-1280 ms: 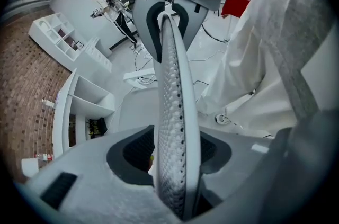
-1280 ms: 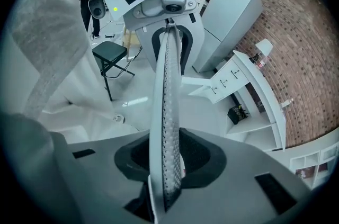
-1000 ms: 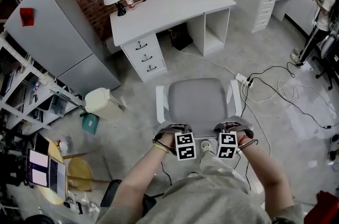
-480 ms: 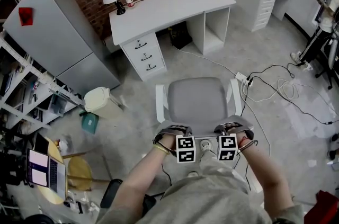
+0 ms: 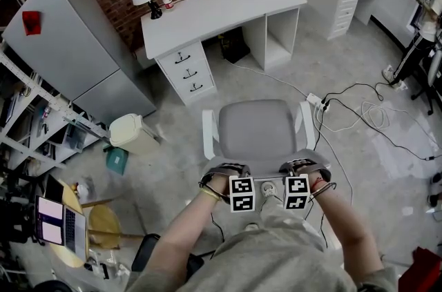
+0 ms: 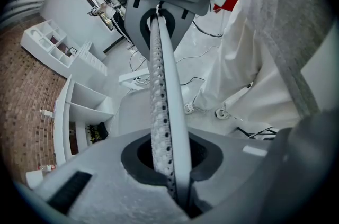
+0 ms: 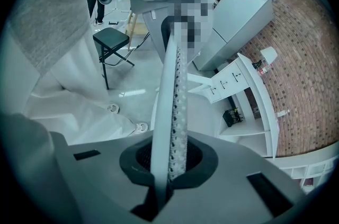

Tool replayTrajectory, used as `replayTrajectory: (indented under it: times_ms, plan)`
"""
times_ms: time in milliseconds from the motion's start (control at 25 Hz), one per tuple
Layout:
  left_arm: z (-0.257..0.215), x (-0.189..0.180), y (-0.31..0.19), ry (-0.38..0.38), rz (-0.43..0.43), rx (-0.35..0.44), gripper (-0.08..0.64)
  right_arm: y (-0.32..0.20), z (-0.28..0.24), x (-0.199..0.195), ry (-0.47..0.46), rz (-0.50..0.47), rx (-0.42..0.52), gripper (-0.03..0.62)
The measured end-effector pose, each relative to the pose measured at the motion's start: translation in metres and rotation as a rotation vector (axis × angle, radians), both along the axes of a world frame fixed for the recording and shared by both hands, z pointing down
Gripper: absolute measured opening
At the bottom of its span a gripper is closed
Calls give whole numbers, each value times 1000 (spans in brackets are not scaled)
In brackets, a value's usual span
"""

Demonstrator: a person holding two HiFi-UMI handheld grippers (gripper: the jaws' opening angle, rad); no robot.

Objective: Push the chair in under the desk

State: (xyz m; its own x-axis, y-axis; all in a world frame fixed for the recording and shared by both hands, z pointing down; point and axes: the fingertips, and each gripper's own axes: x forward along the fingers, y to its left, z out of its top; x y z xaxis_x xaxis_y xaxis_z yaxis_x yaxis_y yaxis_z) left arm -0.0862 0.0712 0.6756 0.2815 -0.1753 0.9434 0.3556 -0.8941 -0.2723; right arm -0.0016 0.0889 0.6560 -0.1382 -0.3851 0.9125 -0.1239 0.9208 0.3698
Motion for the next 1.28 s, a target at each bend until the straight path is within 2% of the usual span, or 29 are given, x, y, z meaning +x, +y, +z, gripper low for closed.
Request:
replayTrajectory:
  times_ms: [1280]
  plan:
    - [5,36,-64,-5,-27,-3,40,-68,4,37,2,-22,11,12]
